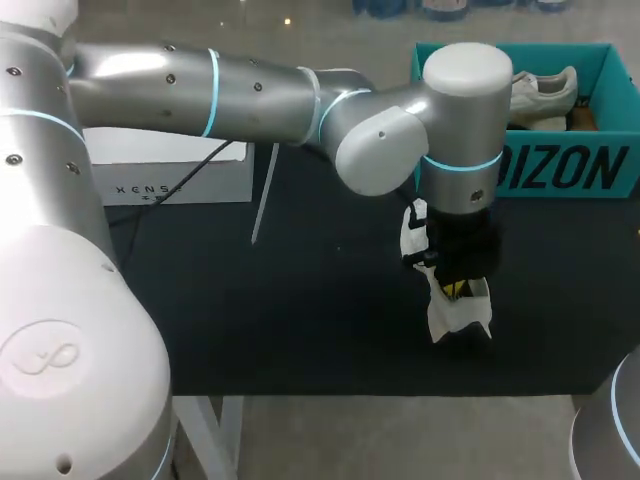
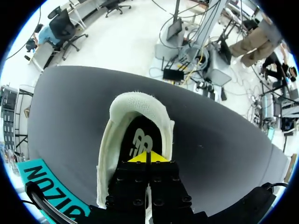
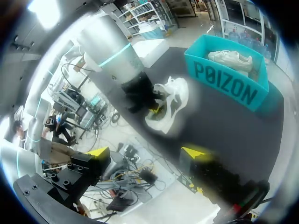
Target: Take the shoe out of the shoebox, open the shoe tongue, remove and reinsert the insole, then place the shoe into the shoebox
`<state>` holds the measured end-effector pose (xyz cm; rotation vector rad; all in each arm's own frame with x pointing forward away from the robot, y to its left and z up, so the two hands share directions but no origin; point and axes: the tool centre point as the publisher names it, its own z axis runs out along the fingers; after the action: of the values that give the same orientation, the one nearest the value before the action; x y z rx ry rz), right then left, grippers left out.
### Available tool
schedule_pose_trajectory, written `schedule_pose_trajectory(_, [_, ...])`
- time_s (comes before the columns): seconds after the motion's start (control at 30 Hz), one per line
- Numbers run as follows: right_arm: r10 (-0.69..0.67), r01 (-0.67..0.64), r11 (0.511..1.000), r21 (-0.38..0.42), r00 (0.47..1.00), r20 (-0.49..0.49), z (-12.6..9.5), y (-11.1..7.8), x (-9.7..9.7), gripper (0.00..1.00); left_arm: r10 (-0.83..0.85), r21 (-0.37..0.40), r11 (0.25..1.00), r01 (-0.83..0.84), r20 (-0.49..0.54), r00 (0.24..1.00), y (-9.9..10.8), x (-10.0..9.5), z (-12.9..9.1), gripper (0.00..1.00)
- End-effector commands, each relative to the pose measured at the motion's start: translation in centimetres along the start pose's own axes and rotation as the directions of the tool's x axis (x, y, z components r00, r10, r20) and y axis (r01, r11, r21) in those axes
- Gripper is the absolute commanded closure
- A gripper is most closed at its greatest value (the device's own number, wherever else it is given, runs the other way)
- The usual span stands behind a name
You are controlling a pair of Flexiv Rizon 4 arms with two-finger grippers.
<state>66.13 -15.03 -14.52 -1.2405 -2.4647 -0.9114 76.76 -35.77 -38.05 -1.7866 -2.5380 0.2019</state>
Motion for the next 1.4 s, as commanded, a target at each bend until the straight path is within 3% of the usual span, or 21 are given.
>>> schedule_pose_trajectory(0.03, [0.001, -0.001, 1.000, 0.003, 1.000, 0.001, 0.0, 0.0, 0.0, 0.00, 0.002, 0.018, 1.000, -0.001, -0.043, 0.999, 0.0, -1.1, 3.1, 1.00])
schedule_pose_trajectory(0.17, [0.001, -0.001, 1.000, 0.003, 1.000, 0.001, 0.0, 0.0, 0.0, 0.00, 0.003, 0.025, 1.000, -0.001, -0.078, 0.997, -0.4, -1.2, 4.6, 1.00])
schedule_pose_trajectory(0.27, [0.001, -0.001, 1.000, 0.003, 1.000, 0.001, 0.0, 0.0, 0.0, 0.00, 0.000, 0.025, 1.000, 0.002, -0.078, 0.997, -0.3, -1.3, 4.5, 1.00])
schedule_pose_trajectory(0.7, [0.001, -0.001, 1.000, 0.003, 1.000, 0.001, 0.0, 0.0, 0.0, 0.00, -0.010, -0.141, 0.990, 0.003, -0.047, 0.999, 0.9, -2.5, -1.8, 1.00])
schedule_pose_trajectory(1.07, [0.001, -0.001, 1.000, 0.003, 1.000, 0.001, 0.0, 0.0, 0.0, 0.00, -0.078, -0.252, 0.966, 0.057, -0.075, 0.994, 2.7, -3.6, -1.9, 1.00])
schedule_pose_trajectory(1.1, [0.001, -0.001, 1.000, 0.003, 1.000, 0.001, 0.0, 0.0, 0.0, 0.00, -0.083, -0.250, 0.966, 0.061, -0.079, 0.993, 2.7, -3.6, -1.8, 0.67])
schedule_pose_trajectory(1.13, [0.001, -0.001, 1.000, 0.003, 1.000, 0.001, 0.0, 0.0, 0.0, 0.00, -0.091, -0.250, 0.966, 0.069, -0.079, 0.993, 2.8, -3.6, -1.6, 0.18])
schedule_pose_trajectory(1.17, [0.001, -0.001, 1.000, 0.003, 1.000, 0.001, 0.0, 0.0, 0.0, 0.00, -0.107, -0.256, 0.963, 0.083, -0.079, 0.991, 2.8, -3.5, -1.5, 0.00])
schedule_pose_trajectory(1.4, [0.001, -0.001, 1.000, 0.003, 1.000, 0.001, 0.0, 0.0, 0.0, 0.00, -0.145, -0.253, 0.959, 0.125, -0.060, 0.988, 3.2, -2.8, -1.2, 0.00])
